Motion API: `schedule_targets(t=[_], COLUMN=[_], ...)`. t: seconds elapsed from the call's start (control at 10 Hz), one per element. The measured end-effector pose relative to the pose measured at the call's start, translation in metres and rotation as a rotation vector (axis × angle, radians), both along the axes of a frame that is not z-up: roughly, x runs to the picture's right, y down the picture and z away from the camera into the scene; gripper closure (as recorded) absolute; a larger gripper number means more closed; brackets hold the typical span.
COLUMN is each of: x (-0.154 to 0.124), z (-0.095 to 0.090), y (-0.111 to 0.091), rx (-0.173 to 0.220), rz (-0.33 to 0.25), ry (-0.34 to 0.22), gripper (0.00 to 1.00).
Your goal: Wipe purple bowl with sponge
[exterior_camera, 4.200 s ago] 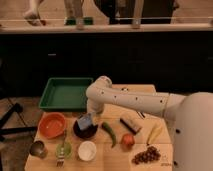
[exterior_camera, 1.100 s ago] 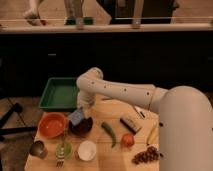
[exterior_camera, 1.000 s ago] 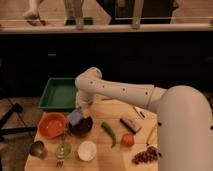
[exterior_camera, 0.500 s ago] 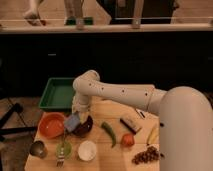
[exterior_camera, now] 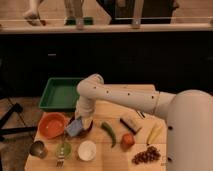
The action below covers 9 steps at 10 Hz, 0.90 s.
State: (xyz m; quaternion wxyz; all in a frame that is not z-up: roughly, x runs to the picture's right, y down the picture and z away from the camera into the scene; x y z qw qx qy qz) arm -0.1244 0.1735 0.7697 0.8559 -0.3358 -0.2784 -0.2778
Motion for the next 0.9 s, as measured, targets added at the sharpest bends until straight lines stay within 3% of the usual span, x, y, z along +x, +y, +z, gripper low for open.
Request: schedule_targets(t=[0.3, 0.4, 0.9], x=[0.02, 0.024, 0.018], z=[0.009, 0.02, 0.04], y=[0.001, 0.004, 0.002], rx=[-0.036, -0.064, -0.091], rz=[0.011, 0.013, -0.006], ry=[0.058, 0.075, 0.065], gripper=[1.0, 1.0, 1.0])
